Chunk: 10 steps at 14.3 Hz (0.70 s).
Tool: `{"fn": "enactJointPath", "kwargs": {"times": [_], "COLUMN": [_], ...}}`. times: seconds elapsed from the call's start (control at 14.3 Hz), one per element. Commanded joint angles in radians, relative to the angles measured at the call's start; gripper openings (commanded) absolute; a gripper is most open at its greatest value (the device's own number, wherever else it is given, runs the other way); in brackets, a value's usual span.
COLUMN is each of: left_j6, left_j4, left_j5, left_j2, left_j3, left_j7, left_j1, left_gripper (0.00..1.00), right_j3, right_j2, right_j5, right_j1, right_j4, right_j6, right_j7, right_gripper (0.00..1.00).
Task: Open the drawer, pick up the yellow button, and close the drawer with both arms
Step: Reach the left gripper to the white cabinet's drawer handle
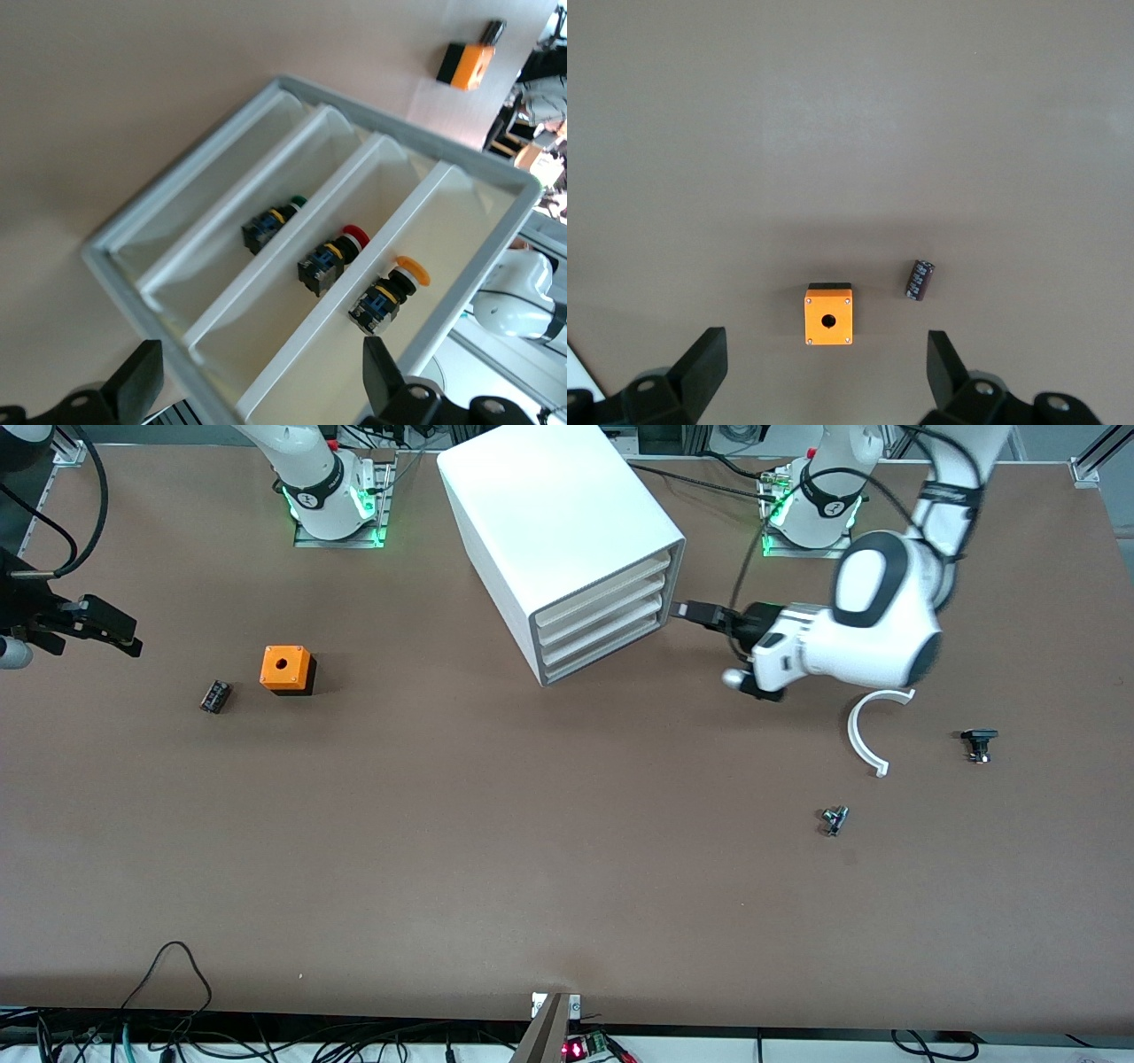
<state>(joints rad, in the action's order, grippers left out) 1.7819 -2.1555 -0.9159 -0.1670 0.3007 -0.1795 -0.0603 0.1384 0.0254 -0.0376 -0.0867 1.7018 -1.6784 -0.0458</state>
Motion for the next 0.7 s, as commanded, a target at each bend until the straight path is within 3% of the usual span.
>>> {"fn": "enactJointPath", "kwargs": {"times": [0.0,0.21,0.42,0.56,0.63], "left_j6": [0.065,0.082,0.132,0.18,0.183], "left_j4": [-0.058,-0.072,-0.095,-0.112,-0.116], "left_j5": [-0.058,-0.084,-0.093,-0.095,-0.095], "left_j2": [0.02,0.021,0.02,0.02,0.017], "left_j3": [0.087,0.135,0.168,0.201,0.204], "left_j7": [-0.035,-0.035,-0.035,-0.034,-0.034], "left_j1": [0.005,0.002,-0.029,-0.029,-0.029], "left_gripper": [0.99,0.98,0.89,0.72,0.55], "right_j3": [0.0,0.0,0.0,0.0,0.0], "right_j2": [-0.009,-0.01,-0.016,-0.016,-0.016], "right_j5": [0.01,0.01,0.009,0.008,0.008], "right_j1": [0.001,0.001,-0.001,-0.001,-0.001], "right_j4": [-0.021,-0.021,-0.021,-0.021,-0.021], "right_j6": [-0.001,-0.004,-0.007,-0.007,-0.006], "right_j7": [-0.008,-0.008,-0.008,-0.008,-0.009], "right_gripper": [1.0,1.0,1.0,1.0,1.0]}}
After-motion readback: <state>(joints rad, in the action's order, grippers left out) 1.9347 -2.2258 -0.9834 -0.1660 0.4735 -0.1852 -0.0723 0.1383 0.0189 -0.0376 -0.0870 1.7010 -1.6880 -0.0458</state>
